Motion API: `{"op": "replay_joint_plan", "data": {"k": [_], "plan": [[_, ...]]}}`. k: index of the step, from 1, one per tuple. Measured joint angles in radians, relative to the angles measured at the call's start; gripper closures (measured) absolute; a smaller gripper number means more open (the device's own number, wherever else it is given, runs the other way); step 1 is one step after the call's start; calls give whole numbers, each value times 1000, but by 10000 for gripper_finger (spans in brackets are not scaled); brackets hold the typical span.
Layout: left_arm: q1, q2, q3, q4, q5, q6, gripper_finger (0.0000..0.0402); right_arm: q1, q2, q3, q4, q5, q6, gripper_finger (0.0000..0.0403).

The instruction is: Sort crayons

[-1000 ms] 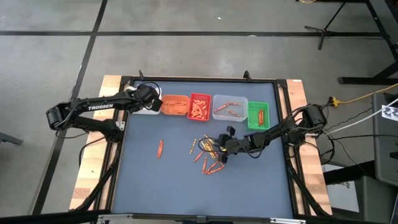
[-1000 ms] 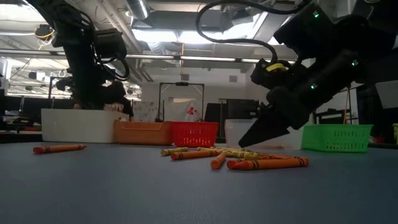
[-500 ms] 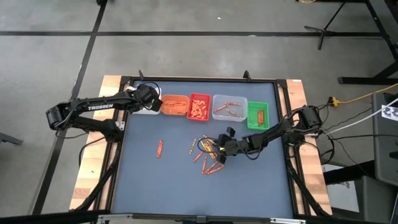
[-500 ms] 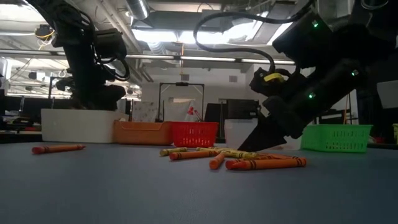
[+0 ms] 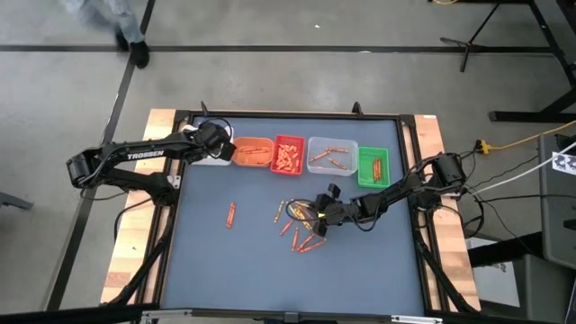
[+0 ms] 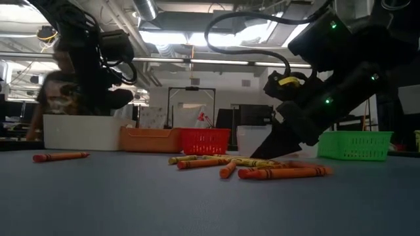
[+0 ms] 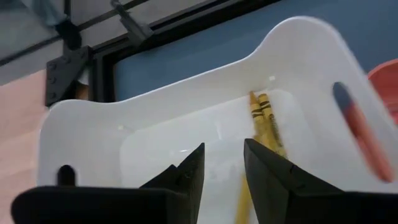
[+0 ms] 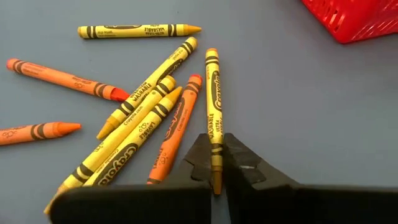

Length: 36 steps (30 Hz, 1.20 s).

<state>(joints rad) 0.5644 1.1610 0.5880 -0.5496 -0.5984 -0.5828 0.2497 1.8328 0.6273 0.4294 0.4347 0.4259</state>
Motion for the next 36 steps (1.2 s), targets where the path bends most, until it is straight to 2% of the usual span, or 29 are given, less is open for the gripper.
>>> {"op": "replay_joint_plan", "data": {"k": [7,11,15,20,29,36], "plan": [[-32,0,0,167,69,39,305,-2,-3,-3,26,1,0,370],[-70,0,0,283,90,103,305,-2,-9,-3,26,0,-4,381],[-110,0,0,392,198,175,305,-4,-17,-3,27,-1,-14,393],[-174,0,0,495,372,266,305,-25,-29,15,29,0,-28,382],[-307,0,0,555,635,405,305,-64,-30,126,37,-68,-191,386],[-416,0,0,563,730,512,305,-69,-30,244,38,-88,-374,381]]}}
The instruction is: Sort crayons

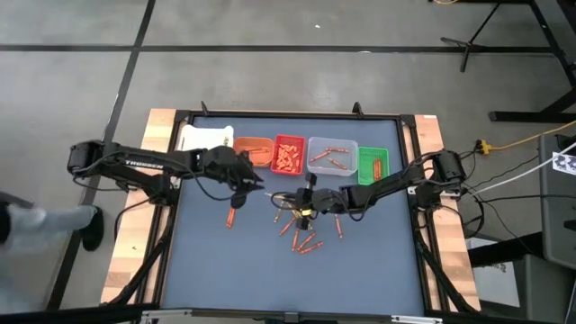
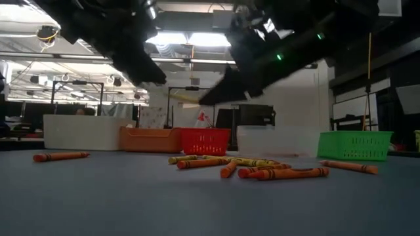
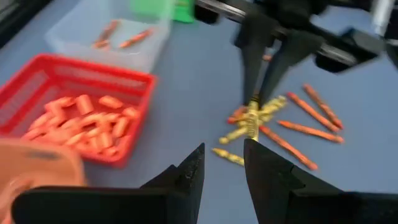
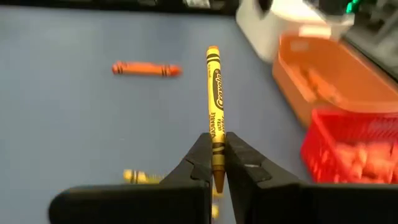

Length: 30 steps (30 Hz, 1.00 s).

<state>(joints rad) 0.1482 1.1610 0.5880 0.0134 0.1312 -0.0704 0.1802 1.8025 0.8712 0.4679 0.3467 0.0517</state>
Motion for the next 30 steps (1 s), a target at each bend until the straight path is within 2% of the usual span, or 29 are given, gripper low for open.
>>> {"op": "replay_joint_plan", "data": {"k": [8,13,17,30], "plan": [[-99,0,0,5,14,29,305,0,-1,77,-25,0,-84,380],[-133,0,0,5,-23,29,305,2,-1,97,-25,-1,-86,380],[-144,0,0,5,-71,29,305,2,-1,104,-22,0,-86,380],[-143,0,0,43,-93,29,305,2,-2,104,-22,0,-86,379]]}}
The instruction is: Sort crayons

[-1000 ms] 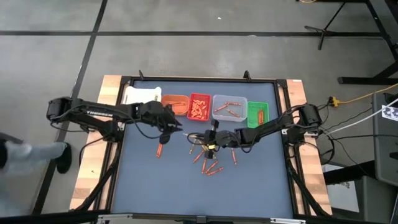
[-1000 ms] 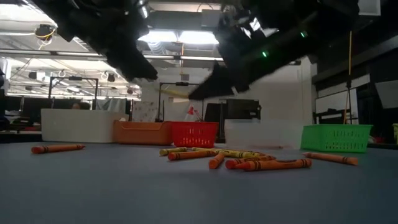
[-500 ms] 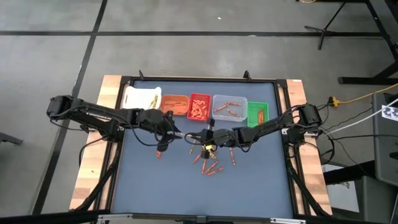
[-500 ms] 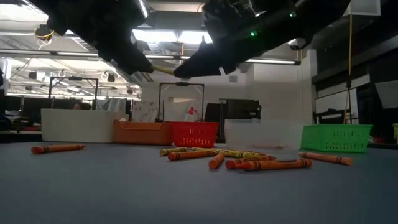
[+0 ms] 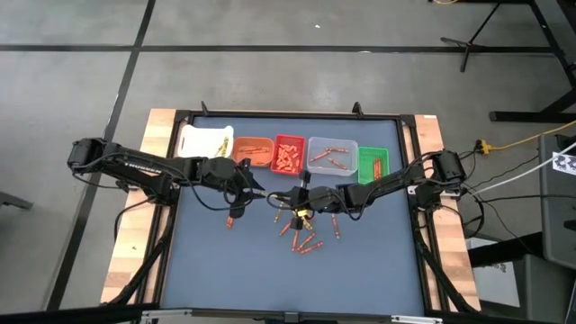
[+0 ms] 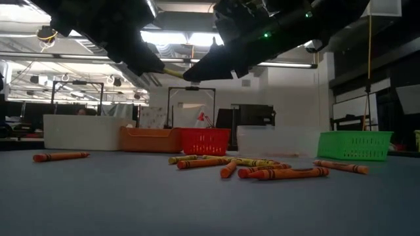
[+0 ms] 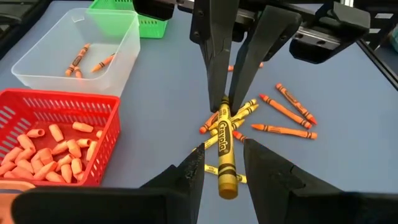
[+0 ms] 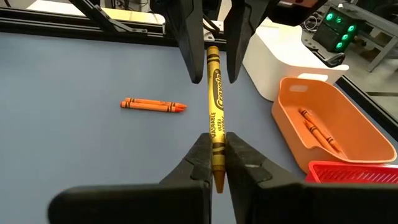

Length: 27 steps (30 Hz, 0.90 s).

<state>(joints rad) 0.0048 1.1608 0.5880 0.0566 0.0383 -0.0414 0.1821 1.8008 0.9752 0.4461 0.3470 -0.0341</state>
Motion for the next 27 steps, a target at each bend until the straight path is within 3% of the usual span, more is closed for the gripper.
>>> {"op": "replay_joint_plan", "data": {"k": [9,20,27], "plan": [[0,0,0,0,-1,1,312,0,-1,0,3,0,1,379],[1,0,0,0,0,1,394,0,-1,0,6,0,1,379],[1,0,0,0,-24,1,386,0,-1,0,6,1,1,379]]}}
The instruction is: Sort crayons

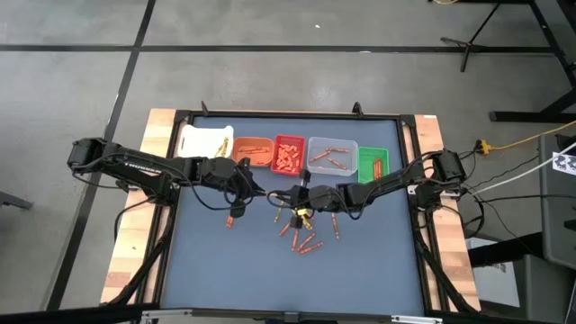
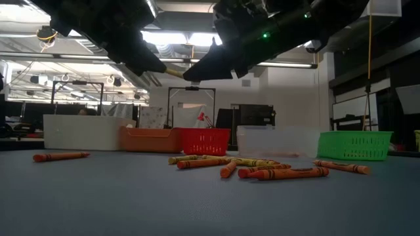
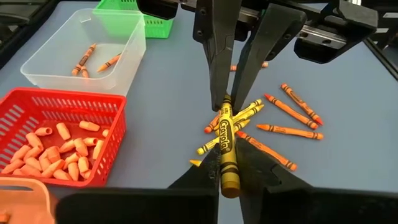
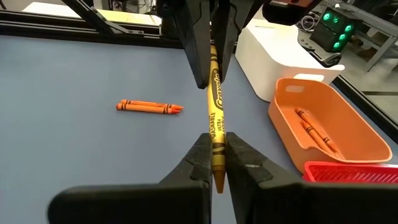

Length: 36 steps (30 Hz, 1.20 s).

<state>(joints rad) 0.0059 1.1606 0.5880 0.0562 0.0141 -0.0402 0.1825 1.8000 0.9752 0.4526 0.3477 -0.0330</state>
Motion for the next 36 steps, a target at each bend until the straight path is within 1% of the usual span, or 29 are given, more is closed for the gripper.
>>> {"op": "replay_joint_plan", "data": {"k": [2,4,10,13,15,18,22,27,32,36], "plan": [[0,0,0,0,-1,0,387,0,0,0,0,0,0,375],[0,0,0,0,-1,0,389,0,0,0,0,0,0,362],[0,0,0,-1,-19,0,389,0,0,0,-13,0,0,289],[0,0,0,-3,-35,0,389,0,0,0,-45,0,0,261],[0,0,0,-4,-50,-1,388,0,0,0,-83,10,0,250],[0,0,0,-16,-84,-1,388,0,0,0,-163,19,0,245],[0,0,0,-32,-189,-3,388,0,0,0,-285,19,1,246],[3,0,0,-49,-391,-6,388,0,0,0,-400,4,30,246],[35,0,0,-92,-605,-36,388,0,0,0,-445,-1,64,246],[84,0,0,-195,-716,-39,388,0,0,0,-456,-1,66,246]]}}
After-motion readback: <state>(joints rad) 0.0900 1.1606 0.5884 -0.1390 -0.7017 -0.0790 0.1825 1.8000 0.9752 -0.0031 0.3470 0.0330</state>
